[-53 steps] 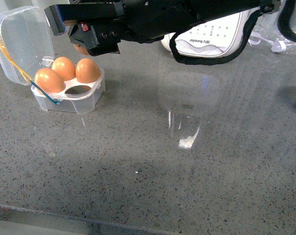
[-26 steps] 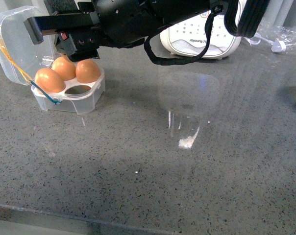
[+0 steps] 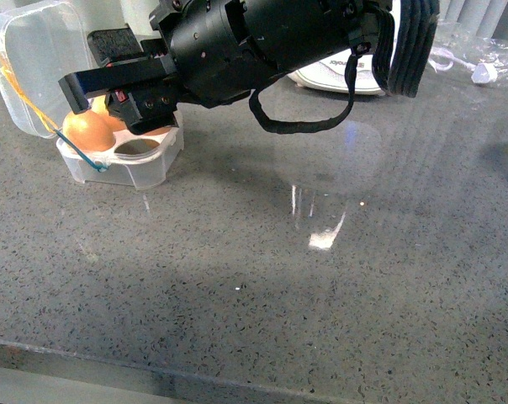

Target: Put egg into box

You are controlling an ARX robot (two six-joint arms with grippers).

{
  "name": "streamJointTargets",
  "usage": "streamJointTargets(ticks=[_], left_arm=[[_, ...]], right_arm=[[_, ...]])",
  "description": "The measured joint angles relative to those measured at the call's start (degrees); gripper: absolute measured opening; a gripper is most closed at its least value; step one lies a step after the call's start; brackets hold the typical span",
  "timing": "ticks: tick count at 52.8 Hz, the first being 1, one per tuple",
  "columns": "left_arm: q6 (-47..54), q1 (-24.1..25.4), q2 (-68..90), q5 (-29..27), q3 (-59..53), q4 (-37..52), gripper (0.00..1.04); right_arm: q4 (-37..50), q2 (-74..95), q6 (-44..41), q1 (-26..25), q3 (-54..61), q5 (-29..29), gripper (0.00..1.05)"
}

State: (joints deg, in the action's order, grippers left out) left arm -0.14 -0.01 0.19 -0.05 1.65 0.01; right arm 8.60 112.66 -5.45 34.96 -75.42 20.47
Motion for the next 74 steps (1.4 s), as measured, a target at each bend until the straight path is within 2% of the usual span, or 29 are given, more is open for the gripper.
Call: streamJointTargets(ticks=[39, 46, 53, 55, 58, 68, 74], left_arm=[[0.0, 0.0, 0.0, 0.0, 0.0, 0.0, 0.98], [0.02, 0.0, 0.0, 0.02, 0.0, 0.0, 0.98], [0.02, 0.0, 0.0, 0.0, 0.0, 0.0, 0.98], [0.02, 0.0, 0.0, 0.02, 0.0, 0.0, 0.98], [0.02, 0.0, 0.0, 0.0, 0.0, 0.0, 0.98], [0.02, 0.0, 0.0, 0.0, 0.0, 0.0, 0.98], [0.02, 0.0, 0.0, 0.02, 0.0, 0.0, 0.98]], right_arm=[[-2.75, 2.27, -0.74, 0.35, -2.32, 0.04, 0.42], [-3.19, 2.29, -1.01, 0.42, -2.54, 0.24, 0.66], [-3.19, 2.21, -1.25, 0.39, -2.54, 0.61, 0.95], [-3.08, 2.08, -1.2, 0.35, -2.54, 0.61, 0.99], [-2.36, 1.53, -1.07, 0.13, -2.51, 0.72, 0.97], [2.27, -5.35, 1.6, -1.44, 1.16, 0.79, 0.97], [5.57, -12.0, 4.74, -4.26, 6.05, -3.1, 0.97]])
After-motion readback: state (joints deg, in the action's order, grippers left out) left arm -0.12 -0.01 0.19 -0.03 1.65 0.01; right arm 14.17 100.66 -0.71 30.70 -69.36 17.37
